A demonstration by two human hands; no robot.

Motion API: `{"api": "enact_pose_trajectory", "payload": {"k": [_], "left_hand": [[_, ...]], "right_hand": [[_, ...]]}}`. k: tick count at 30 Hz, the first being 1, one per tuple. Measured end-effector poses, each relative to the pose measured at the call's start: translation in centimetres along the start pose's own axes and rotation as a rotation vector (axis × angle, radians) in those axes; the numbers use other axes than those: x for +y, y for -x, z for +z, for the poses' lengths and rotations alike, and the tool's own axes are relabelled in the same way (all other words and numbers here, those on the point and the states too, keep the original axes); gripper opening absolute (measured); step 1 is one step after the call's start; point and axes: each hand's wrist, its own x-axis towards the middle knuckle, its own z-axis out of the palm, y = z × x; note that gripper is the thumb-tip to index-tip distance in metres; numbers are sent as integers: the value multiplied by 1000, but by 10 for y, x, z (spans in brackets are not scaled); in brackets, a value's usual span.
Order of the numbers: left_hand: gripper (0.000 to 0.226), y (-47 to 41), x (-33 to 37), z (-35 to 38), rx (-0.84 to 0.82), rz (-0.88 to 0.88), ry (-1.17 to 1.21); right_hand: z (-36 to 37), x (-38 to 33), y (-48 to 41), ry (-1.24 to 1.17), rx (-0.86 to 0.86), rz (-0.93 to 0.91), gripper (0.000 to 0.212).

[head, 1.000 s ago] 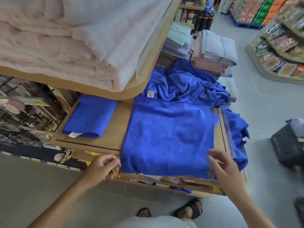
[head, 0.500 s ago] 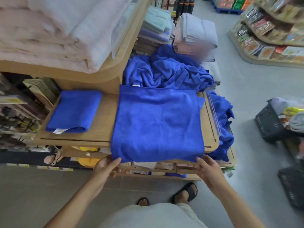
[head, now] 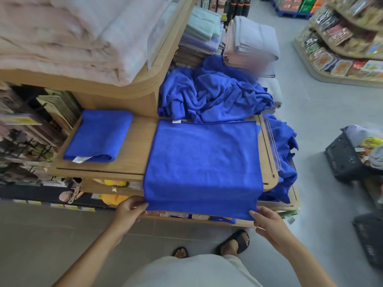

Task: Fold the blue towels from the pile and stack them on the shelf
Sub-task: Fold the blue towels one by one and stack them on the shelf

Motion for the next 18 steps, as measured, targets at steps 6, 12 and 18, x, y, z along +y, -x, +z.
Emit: {"api": "enact_pose_trajectory", "payload": {"k": [6,12,18], "left_hand": [[8,14,28,-7,226,399,-366],[11,-14,112,-4,280,736,-583],[29,-109,197,16,232,450,-901]], "right_hand": [[-5,-20,9,575,160,-148,21],[5,-121,30,778,22,-470,13],[14,-226,-38,781,266,-623,27]]}}
